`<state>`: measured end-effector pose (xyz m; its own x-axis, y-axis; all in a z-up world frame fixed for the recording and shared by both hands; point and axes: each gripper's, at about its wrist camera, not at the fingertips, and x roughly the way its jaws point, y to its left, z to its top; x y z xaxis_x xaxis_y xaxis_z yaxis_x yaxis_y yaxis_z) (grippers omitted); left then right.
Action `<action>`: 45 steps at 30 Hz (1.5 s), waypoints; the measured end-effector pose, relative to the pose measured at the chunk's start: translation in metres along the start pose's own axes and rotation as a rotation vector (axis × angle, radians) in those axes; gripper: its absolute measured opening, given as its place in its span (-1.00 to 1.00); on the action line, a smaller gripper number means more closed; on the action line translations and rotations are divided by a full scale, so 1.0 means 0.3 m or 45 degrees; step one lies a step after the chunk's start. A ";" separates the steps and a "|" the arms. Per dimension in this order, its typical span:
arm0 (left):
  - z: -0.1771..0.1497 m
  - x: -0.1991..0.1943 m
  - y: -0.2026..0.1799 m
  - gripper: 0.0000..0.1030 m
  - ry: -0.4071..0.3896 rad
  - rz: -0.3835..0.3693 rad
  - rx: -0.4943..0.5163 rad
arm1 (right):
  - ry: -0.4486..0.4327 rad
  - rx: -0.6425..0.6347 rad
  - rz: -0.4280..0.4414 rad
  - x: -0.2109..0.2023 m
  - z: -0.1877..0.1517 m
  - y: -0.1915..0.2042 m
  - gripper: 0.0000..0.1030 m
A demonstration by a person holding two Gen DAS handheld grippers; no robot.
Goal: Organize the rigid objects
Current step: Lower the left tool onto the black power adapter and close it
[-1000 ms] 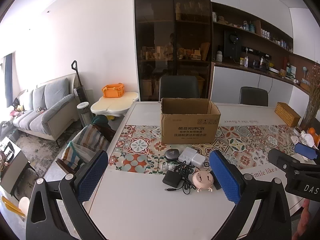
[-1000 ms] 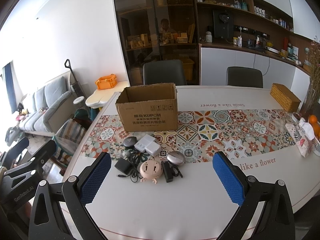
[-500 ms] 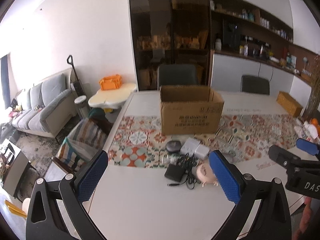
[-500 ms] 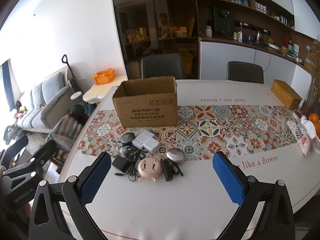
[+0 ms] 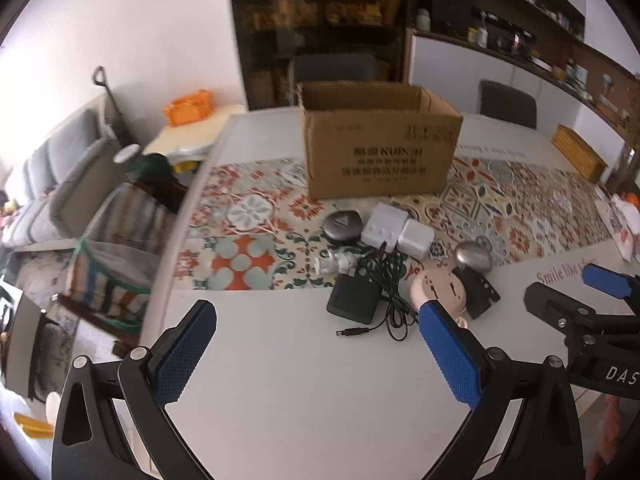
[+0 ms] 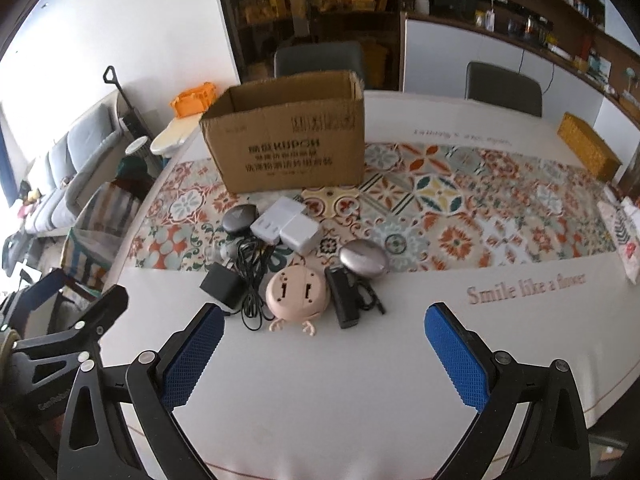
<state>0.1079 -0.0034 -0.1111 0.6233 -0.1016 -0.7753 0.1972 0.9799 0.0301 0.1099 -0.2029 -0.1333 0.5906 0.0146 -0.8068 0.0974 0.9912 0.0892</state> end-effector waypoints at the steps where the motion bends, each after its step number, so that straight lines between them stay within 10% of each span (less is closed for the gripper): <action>1: 0.000 0.028 0.003 1.00 0.016 -0.024 0.019 | 0.016 0.007 0.004 0.023 0.001 0.007 0.97; 45: -0.020 0.559 -0.096 0.17 0.330 -0.219 0.244 | 0.334 0.174 -0.069 0.407 -0.068 -0.022 0.95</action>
<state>0.2023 -0.0475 -0.2458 0.3611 -0.1914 -0.9127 0.4364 0.8996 -0.0160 0.1649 -0.2049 -0.2442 0.3563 0.0132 -0.9343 0.2403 0.9650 0.1053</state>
